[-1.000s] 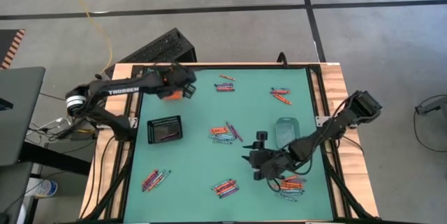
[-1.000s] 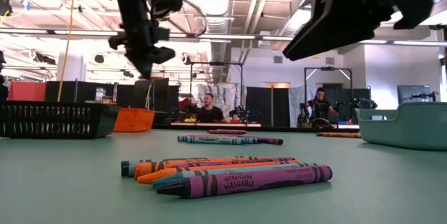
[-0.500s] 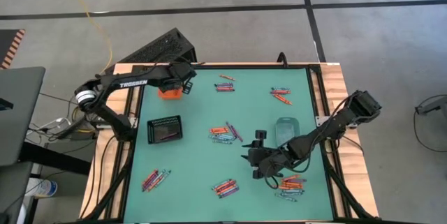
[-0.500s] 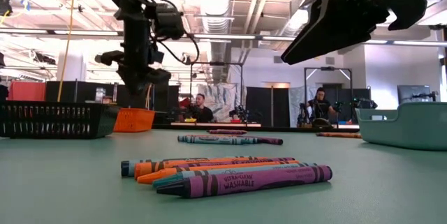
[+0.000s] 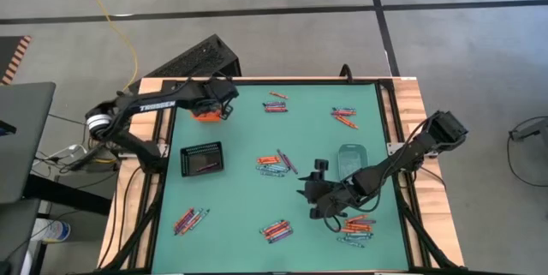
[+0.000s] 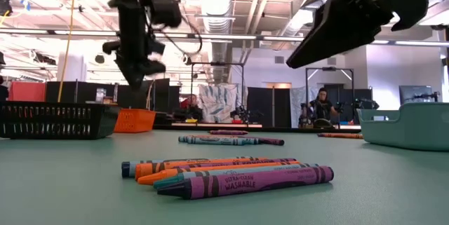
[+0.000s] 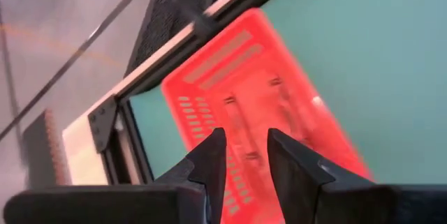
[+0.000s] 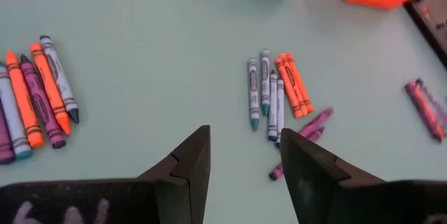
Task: Sort crayons
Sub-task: Put the orange crayon into the orange bin
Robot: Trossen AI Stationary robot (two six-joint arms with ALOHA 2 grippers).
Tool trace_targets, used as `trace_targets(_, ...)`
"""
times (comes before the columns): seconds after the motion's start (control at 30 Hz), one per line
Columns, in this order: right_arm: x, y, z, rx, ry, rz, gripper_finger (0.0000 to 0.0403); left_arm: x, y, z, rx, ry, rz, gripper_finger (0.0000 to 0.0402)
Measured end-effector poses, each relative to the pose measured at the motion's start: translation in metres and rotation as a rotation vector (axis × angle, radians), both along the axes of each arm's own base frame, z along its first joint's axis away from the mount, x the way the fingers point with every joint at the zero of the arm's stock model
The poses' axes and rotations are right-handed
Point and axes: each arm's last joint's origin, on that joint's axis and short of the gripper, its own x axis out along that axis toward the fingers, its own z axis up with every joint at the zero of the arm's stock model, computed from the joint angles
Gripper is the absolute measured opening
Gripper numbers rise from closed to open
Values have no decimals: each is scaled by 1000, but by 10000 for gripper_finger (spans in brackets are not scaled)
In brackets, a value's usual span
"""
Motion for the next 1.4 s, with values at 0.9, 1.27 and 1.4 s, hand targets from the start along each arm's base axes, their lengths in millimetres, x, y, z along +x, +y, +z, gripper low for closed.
trace_targets(0.9, -37, 53, 45, 687, 491, 44, 168, -78, -273, -41, -2, -1025, -1431, 96)
trace_targets(1.27, -44, 84, -17, 452, 665, 32, 168, -75, -276, -50, 43, -970, -1375, 96)
trace_targets(1.4, -44, 91, -41, 403, 737, 38, 168, -74, -275, -48, 43, -982, -1364, 96)
